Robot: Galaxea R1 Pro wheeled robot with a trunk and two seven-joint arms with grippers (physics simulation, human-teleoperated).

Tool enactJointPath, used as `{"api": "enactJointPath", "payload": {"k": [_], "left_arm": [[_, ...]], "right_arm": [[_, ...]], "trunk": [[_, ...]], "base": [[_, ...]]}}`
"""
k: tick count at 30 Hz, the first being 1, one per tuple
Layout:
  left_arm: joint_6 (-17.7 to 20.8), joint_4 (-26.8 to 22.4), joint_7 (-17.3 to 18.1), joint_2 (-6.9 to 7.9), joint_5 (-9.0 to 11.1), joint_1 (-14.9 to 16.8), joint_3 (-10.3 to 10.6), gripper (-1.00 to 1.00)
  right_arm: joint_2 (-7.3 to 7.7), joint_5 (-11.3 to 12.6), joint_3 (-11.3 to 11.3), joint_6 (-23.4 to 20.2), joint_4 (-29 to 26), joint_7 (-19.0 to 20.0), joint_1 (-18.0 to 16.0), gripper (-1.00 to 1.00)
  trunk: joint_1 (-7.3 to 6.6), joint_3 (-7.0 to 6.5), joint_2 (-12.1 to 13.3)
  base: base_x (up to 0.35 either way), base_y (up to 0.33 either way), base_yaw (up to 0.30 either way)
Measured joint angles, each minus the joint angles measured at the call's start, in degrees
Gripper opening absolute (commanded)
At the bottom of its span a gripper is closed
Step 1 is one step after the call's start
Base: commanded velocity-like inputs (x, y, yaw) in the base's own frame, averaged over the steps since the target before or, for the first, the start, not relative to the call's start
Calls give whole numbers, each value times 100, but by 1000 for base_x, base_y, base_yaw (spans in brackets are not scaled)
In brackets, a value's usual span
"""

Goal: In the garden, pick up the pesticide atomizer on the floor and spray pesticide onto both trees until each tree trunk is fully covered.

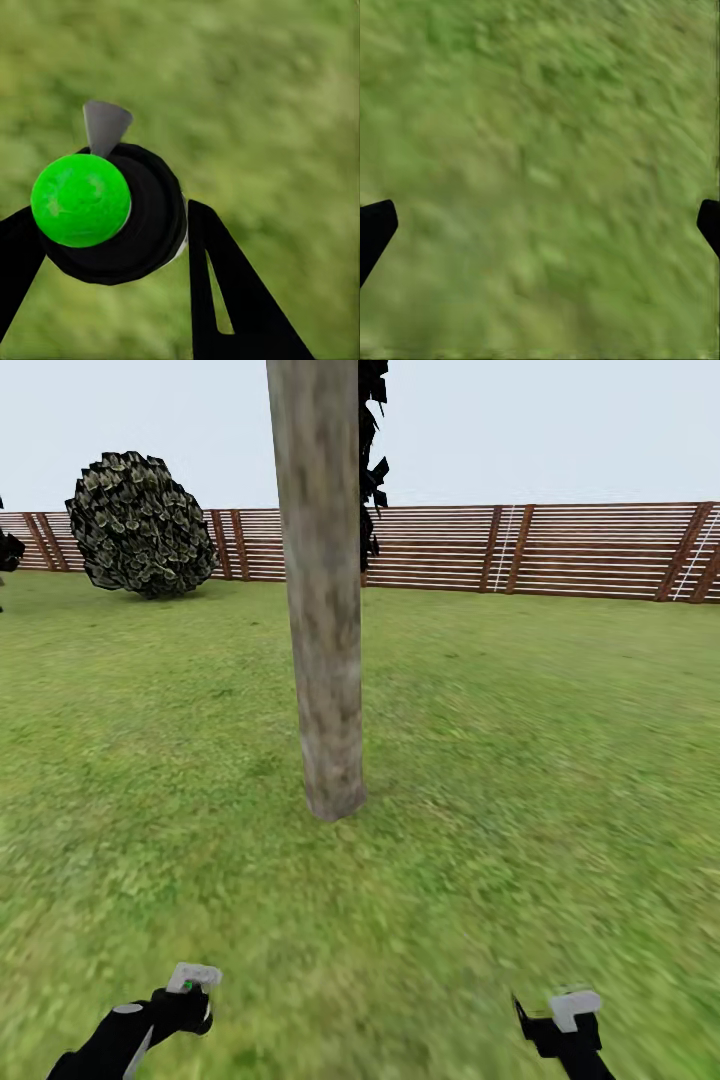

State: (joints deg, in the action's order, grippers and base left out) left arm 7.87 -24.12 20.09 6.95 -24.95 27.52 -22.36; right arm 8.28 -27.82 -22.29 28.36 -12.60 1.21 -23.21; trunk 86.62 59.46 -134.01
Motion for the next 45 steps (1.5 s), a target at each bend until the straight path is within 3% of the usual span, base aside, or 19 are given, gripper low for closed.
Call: {"api": "enactJointPath", "payload": {"k": [1,4,8,10,12,14,19,22,29,43,44,45], "left_arm": [[-3,1,-24,-9,24,0,1,-100],[25,4,-107,-128,94,-2,19,-100],[108,-15,-139,-367,61,10,63,-100],[426,-54,-154,-501,38,49,93,-100],[761,-87,-160,-565,46,80,103,-100],[981,-129,-163,-630,56,119,111,-100],[1130,-190,-184,-693,51,182,114,-100],[1188,-279,-216,-706,51,196,113,-100],[1239,-337,-243,-892,51,201,117,-100],[1243,-339,-245,-890,28,201,116,-100],[1182,-693,-245,-1157,83,260,372,-100],[1197,-866,-241,-1214,86,290,392,-100]], "right_arm": [[25,-1,-16,99,50,-9,21,100],[165,-1,-76,995,230,-40,241,100],[177,15,-85,1315,268,-46,480,100],[170,258,-285,1366,271,-50,524,100],[168,750,-587,1373,271,-43,537,100],[166,1209,-743,1373,272,-26,542,100],[164,1560,-834,1374,275,-3,545,100],[159,1599,-844,1374,279,3,546,100],[157,1604,-848,1374,284,2,546,100],[157,1604,-847,1374,285,2,546,100],[111,1598,-840,1374,285,2,546,100],[107,1605,-848,1374,285,2,546,100]], "trunk": [[0,0,0],[0,0,0],[0,0,0],[0,0,0],[0,0,0],[0,0,0],[0,0,0],[0,0,0],[0,-3,0],[0,-31,0],[-1,-32,-1],[0,-31,0]], "base": [[0,0,0],[86,0,0],[279,0,0],[328,0,0],[335,0,0],[338,0,0],[339,0,0],[340,0,0],[340,0,-89],[295,0,-261],[0,0,-1],[0,0,0]]}}
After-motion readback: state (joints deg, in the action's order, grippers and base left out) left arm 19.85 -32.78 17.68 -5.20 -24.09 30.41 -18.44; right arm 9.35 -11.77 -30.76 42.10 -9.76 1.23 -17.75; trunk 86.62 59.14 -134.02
